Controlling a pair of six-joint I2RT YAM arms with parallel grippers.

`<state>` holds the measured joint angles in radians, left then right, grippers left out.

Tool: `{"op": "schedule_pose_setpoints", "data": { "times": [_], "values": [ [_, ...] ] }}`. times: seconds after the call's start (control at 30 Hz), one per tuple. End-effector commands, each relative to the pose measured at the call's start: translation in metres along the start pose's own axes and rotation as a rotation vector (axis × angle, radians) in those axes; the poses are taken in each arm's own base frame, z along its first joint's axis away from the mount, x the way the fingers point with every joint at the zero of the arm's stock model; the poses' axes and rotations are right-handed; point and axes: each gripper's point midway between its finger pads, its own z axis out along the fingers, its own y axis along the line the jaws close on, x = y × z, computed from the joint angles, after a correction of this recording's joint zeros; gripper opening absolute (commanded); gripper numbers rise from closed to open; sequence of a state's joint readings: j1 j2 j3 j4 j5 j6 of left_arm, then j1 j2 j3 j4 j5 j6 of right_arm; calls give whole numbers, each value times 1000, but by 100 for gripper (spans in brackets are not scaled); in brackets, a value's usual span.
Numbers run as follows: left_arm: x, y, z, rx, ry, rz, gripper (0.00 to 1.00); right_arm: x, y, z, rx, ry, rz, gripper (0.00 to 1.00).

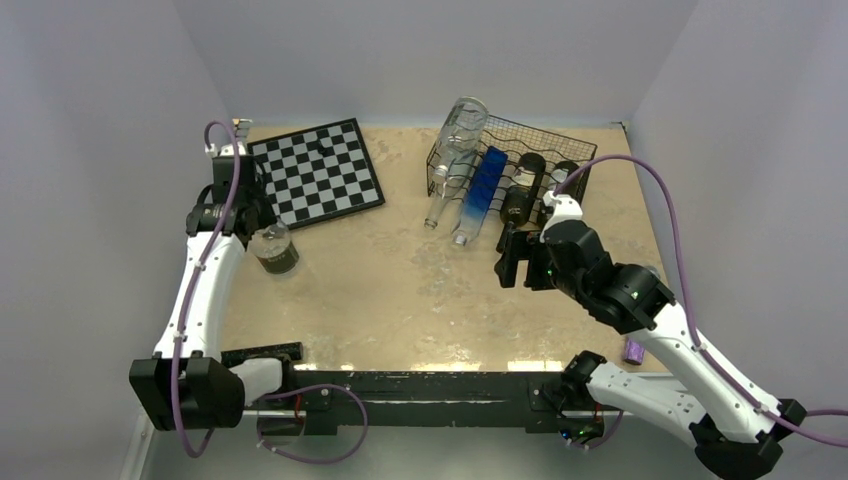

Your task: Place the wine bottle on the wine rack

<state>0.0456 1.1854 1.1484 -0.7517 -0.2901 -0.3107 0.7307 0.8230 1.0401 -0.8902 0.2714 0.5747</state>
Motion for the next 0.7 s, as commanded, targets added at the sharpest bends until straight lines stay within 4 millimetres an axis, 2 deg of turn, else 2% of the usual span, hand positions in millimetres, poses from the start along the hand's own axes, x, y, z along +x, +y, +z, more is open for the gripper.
{"op": "schedule_pose_setpoints", "data": {
  "times": [0.0, 0.17, 0.3, 0.4, 0.57, 0.67],
  "values": [
    [-25, -15, -8, 92, -69, -13, 0, -8, -2, -4, 1, -43, 19, 96],
    [-34, -52, -38, 293, -83, 37, 0, -11, -4, -8, 2, -62, 20, 96],
    [-41, -96, -79, 452, -128, 111, 0, -14, -4, -8, 6, -70, 15, 96],
    [-37, -129, -104, 615, -112, 81, 0, -15, -3, -8, 6, -73, 18, 96],
    [-25, -179, -134, 844, -81, 36, 0, -14, -4, -8, 4, -73, 25, 96],
    [-12, -205, -144, 917, -41, 43, 0, -12, -5, -8, 4, -72, 27, 96]
  ]
}}
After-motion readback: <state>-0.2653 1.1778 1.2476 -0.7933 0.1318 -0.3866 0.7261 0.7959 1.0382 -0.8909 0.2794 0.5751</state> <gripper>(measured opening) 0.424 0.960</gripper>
